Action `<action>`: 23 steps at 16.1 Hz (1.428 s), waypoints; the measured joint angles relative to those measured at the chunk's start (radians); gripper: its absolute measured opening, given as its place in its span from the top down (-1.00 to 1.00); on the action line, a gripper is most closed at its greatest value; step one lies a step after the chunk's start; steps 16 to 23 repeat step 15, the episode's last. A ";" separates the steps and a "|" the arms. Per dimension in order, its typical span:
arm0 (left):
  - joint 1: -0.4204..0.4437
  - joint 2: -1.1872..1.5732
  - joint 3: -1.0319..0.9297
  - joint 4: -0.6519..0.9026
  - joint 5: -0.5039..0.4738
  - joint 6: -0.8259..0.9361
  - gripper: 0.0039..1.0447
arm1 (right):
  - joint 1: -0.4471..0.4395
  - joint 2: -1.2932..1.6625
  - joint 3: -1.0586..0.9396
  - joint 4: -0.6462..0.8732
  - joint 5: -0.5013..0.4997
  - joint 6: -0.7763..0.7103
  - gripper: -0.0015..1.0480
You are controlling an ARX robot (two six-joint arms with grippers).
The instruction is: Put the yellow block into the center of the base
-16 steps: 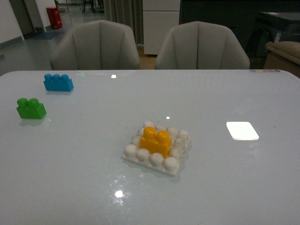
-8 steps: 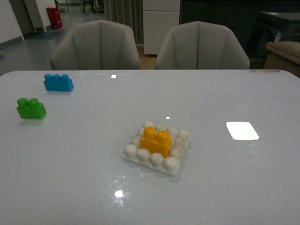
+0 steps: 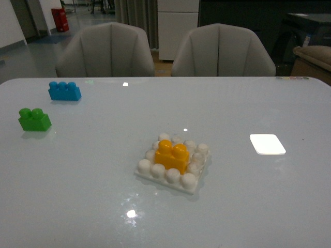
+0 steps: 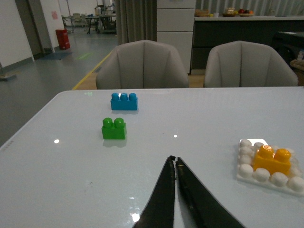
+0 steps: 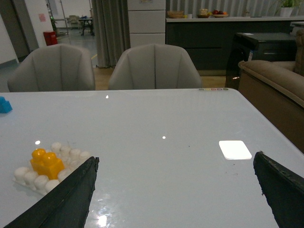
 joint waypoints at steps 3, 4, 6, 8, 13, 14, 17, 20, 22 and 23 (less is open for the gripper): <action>0.000 0.000 0.000 0.000 0.000 0.000 0.20 | 0.000 0.000 0.000 0.000 0.000 0.000 -0.88; 0.000 0.000 0.000 0.000 0.000 0.000 -0.01 | 0.000 0.000 0.000 0.000 0.000 0.000 -0.88; 0.000 0.000 0.000 0.000 0.000 0.000 -0.32 | 0.000 0.000 0.000 0.000 0.000 0.000 -0.88; 0.000 0.000 0.000 0.000 0.000 0.000 -0.74 | 0.000 0.000 0.000 0.000 0.000 0.000 -0.88; 0.000 0.000 0.000 0.000 0.000 0.001 -0.88 | 0.000 0.000 0.000 0.000 0.000 0.000 -0.88; 0.000 0.000 0.000 0.000 0.000 0.001 -0.88 | 0.000 0.000 0.000 0.000 0.000 0.000 -0.88; 0.000 0.000 0.000 0.000 0.000 0.001 -0.88 | 0.000 0.000 0.000 0.000 0.000 0.000 -0.88; 0.000 0.000 0.000 0.000 0.000 0.001 -0.88 | 0.000 0.000 0.000 0.000 0.000 0.000 -0.88; 0.000 0.000 0.000 0.000 0.000 0.001 -0.88 | 0.000 0.000 0.000 0.000 0.000 0.000 -0.88; 0.000 0.000 0.000 0.000 0.000 0.001 -0.88 | 0.000 0.000 0.000 0.000 0.000 0.000 -0.88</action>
